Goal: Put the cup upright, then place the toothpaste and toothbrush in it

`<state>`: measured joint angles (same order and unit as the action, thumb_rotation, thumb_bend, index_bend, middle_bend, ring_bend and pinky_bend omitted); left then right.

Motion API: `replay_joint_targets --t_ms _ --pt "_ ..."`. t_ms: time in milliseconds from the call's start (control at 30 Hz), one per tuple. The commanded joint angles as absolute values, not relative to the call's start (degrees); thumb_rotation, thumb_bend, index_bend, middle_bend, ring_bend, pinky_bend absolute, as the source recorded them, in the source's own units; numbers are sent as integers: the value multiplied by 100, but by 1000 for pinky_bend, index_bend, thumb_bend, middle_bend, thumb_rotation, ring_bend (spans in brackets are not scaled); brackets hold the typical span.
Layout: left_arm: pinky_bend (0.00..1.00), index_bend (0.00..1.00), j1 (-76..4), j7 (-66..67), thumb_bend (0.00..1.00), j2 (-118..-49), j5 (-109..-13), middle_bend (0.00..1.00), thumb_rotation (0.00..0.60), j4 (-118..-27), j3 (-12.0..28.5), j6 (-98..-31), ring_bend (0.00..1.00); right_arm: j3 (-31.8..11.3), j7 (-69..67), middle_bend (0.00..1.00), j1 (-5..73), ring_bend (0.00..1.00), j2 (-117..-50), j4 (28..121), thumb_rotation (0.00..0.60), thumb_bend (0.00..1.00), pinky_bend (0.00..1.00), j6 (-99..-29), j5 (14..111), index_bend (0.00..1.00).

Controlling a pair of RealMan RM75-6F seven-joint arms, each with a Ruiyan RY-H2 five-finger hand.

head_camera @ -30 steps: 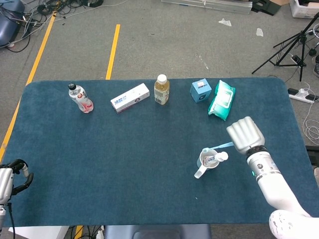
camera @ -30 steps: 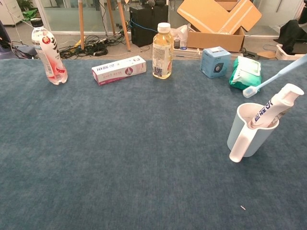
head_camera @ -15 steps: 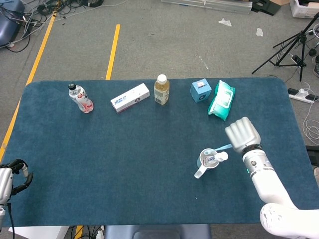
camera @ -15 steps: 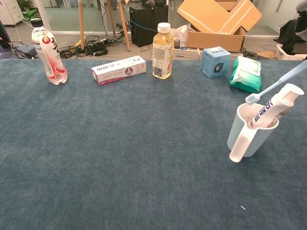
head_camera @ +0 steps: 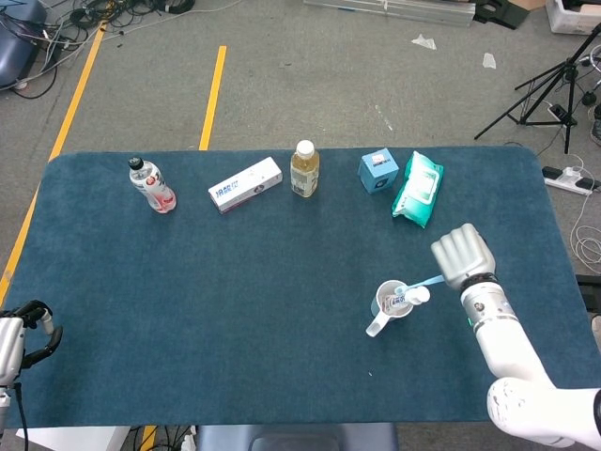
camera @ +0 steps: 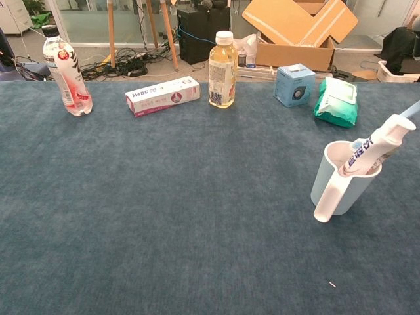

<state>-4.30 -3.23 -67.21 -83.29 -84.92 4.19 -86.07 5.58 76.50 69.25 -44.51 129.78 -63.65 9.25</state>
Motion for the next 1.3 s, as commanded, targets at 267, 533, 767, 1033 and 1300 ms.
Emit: replay_joint_targets --t_ms 267,533,767,1033,1300 --pt "520 568 -428 -330 356 -6717 -8335 463 600 -8497 419 -8613 542 697 7638 1000 6969 1000 -4655 12808 600 242 1000 -6321 907 591" --pt "520 569 -423 -347 356 -6709 -8347 463 600 -8506 419 -8628 542 737 7562 1000 7011 1000 -4935 12638 600 242 1000 -6289 966 592" --pt "520 568 -413 -380 356 -6695 -8355 463 600 -8510 419 -8645 541 757 7452 1000 7040 1000 -5196 12433 600 242 1000 -6230 994 591" --pt "520 569 -409 -399 356 -6685 -8354 463 600 -8513 422 -8650 541 796 7279 1000 7052 1000 -5380 12267 600 240 1000 -6130 1093 591" --pt "520 569 -411 -397 355 -6687 -8359 463 600 -8509 420 -8646 542 796 6993 1000 7031 1000 -5271 12279 600 191 1000 -6031 1272 308"
